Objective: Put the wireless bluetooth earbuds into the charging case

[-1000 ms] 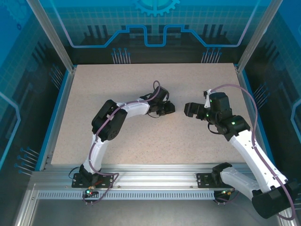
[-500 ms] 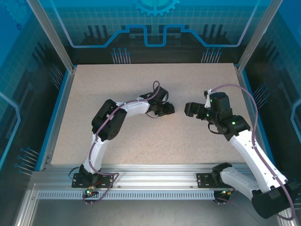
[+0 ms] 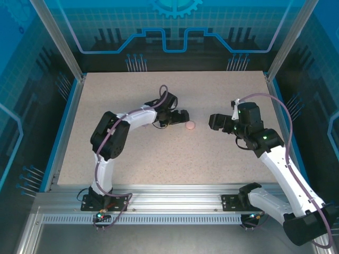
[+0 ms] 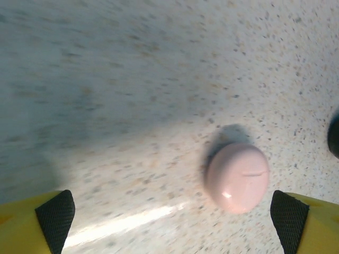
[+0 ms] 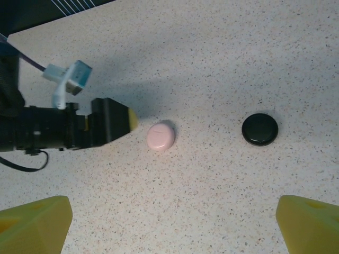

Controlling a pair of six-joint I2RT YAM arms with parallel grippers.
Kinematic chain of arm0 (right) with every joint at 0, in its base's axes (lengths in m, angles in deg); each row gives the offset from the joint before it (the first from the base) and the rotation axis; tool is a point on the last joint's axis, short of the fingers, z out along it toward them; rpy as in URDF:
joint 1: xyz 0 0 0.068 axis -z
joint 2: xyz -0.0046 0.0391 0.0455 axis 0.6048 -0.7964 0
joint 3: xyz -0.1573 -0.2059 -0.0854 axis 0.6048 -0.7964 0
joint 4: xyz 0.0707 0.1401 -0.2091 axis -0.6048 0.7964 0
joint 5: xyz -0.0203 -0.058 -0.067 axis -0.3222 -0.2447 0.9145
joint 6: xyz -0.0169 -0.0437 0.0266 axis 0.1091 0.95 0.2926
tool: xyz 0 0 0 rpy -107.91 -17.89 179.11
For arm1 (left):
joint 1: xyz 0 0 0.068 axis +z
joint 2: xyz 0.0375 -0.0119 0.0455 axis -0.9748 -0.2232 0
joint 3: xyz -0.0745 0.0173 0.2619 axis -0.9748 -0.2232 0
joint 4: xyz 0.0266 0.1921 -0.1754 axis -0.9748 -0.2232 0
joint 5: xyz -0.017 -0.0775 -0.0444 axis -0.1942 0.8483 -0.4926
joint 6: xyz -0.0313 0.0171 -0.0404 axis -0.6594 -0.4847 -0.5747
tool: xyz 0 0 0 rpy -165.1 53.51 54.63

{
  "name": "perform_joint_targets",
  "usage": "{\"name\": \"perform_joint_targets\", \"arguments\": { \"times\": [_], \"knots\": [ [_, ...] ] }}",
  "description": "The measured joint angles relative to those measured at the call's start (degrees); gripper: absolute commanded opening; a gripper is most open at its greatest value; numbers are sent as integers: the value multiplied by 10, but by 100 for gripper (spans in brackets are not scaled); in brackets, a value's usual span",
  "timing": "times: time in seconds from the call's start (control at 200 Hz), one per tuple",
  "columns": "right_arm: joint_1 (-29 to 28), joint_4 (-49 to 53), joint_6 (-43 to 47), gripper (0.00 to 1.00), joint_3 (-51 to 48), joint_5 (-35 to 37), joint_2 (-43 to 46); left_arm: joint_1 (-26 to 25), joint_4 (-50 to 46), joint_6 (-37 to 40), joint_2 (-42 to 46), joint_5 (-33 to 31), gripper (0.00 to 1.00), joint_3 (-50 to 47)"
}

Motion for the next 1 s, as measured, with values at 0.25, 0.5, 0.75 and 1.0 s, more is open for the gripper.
{"name": "perform_joint_targets", "arguments": {
  "times": [0.25, 0.5, 0.75, 1.0],
  "knots": [
    [24, 24, 29, 100, 48, 19, -15, 22, -43, 66, 148, -58, 99, -23],
    [49, -8, 69, 100, 44, 98, -57, 20, 4, 151, 387, -157, 99, -145],
    [93, -126, 133, 100, -70, 169, -57, 26, 98, 243, 595, -236, 99, -353],
    [113, -261, 168, 100, -193, 180, -57, 80, 231, 352, 756, -293, 99, -567]
  ]
}}
